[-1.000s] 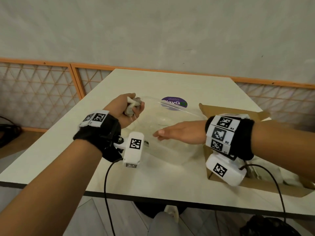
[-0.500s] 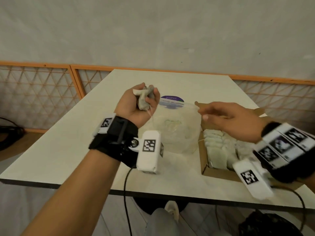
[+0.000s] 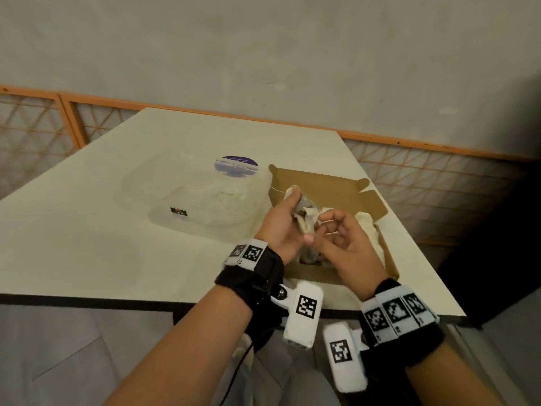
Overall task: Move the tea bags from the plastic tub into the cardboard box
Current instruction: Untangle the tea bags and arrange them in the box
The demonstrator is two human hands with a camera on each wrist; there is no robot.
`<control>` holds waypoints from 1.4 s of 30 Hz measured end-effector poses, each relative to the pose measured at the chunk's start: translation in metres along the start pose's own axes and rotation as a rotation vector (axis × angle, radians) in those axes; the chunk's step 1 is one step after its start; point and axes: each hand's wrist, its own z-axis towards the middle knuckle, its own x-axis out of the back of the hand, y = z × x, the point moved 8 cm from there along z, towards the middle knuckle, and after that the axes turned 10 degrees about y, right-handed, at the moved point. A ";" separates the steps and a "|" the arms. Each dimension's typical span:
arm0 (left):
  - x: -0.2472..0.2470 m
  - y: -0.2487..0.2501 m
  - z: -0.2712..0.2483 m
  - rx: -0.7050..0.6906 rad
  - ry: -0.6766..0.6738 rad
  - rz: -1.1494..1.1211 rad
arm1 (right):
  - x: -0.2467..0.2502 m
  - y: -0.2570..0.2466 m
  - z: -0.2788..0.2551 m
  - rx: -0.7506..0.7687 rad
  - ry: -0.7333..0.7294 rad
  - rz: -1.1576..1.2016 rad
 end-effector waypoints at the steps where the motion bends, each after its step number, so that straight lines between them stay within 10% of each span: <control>1: 0.002 -0.003 0.002 -0.021 0.000 0.001 | 0.000 0.002 0.002 -0.035 0.024 0.010; 6: 0.005 0.001 0.003 -0.102 0.012 0.014 | 0.009 0.013 0.015 -0.096 0.127 -0.035; 17: 0.011 0.003 0.012 -0.109 0.058 -0.023 | 0.026 0.039 0.018 -0.481 0.154 0.753; 23: -0.009 -0.003 0.002 -0.223 -0.165 0.413 | 0.023 0.038 0.018 -0.473 0.092 0.764; 32: -0.006 -0.007 0.003 -0.258 -0.075 0.549 | 0.022 0.031 0.016 -0.373 0.032 0.624; 38: -0.006 -0.005 -0.001 -0.240 -0.048 0.596 | 0.055 0.004 0.028 -0.072 0.287 0.036; 42: -0.006 0.002 -0.007 -0.240 -0.035 0.673 | 0.059 -0.018 0.042 0.020 0.209 -0.147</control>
